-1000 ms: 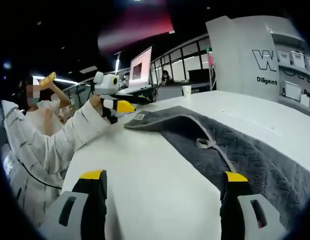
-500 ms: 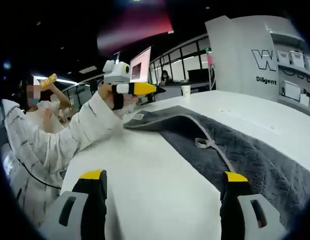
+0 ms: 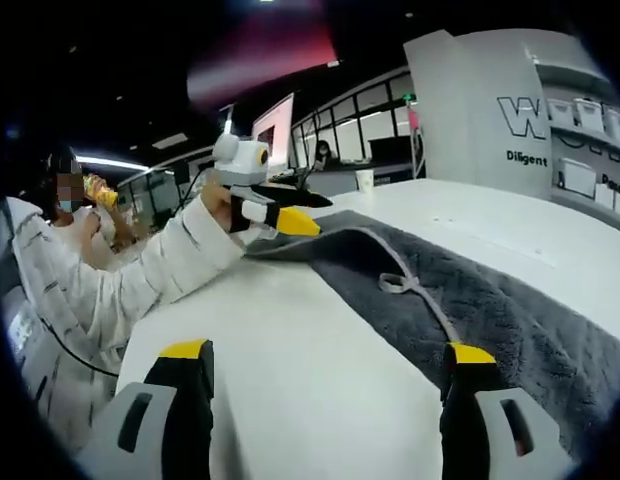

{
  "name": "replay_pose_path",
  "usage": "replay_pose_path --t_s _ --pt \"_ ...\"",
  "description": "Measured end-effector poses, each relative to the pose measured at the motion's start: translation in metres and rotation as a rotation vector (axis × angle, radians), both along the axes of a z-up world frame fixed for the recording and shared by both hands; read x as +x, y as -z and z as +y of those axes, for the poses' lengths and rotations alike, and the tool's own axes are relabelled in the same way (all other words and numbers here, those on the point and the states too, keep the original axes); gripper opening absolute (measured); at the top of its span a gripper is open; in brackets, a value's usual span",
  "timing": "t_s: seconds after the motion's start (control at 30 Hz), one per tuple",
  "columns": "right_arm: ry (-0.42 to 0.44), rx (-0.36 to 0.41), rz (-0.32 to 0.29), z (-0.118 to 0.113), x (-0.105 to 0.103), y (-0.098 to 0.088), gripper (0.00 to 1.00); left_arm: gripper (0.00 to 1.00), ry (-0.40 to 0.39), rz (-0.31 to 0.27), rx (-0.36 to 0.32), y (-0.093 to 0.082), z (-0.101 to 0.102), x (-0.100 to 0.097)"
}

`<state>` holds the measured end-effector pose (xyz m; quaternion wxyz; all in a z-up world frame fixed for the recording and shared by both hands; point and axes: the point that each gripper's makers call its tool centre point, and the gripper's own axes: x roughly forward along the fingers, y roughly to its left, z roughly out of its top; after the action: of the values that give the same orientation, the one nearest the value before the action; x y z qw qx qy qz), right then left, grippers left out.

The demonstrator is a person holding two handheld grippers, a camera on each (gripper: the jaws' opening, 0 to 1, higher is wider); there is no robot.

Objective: Open the folded towel by lifting each exposed corner and separating the folded layers until the towel lies flat within the target outline without major curled edges

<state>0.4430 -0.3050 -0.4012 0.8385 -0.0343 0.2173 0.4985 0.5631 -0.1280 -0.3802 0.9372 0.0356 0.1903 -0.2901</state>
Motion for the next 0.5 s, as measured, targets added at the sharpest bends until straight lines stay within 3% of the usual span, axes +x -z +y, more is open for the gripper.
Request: replay_pose_path --t_s 0.17,0.23,0.33,0.5 --pt "0.043 0.026 -0.026 -0.004 0.01 -0.006 0.93 0.96 -0.001 0.015 0.001 0.006 0.006 -0.007" --pt "0.054 -0.039 -0.097 -0.009 0.013 -0.007 0.94 0.95 -0.009 0.017 -0.005 0.006 0.006 -0.008" --pt "0.096 -0.103 -0.157 -0.015 0.02 -0.006 0.93 0.95 0.016 0.012 0.017 0.004 0.002 -0.013" --pt "0.121 -0.06 -0.13 -0.019 0.026 -0.004 0.86 0.93 0.031 0.03 0.018 0.007 -0.004 -0.015"
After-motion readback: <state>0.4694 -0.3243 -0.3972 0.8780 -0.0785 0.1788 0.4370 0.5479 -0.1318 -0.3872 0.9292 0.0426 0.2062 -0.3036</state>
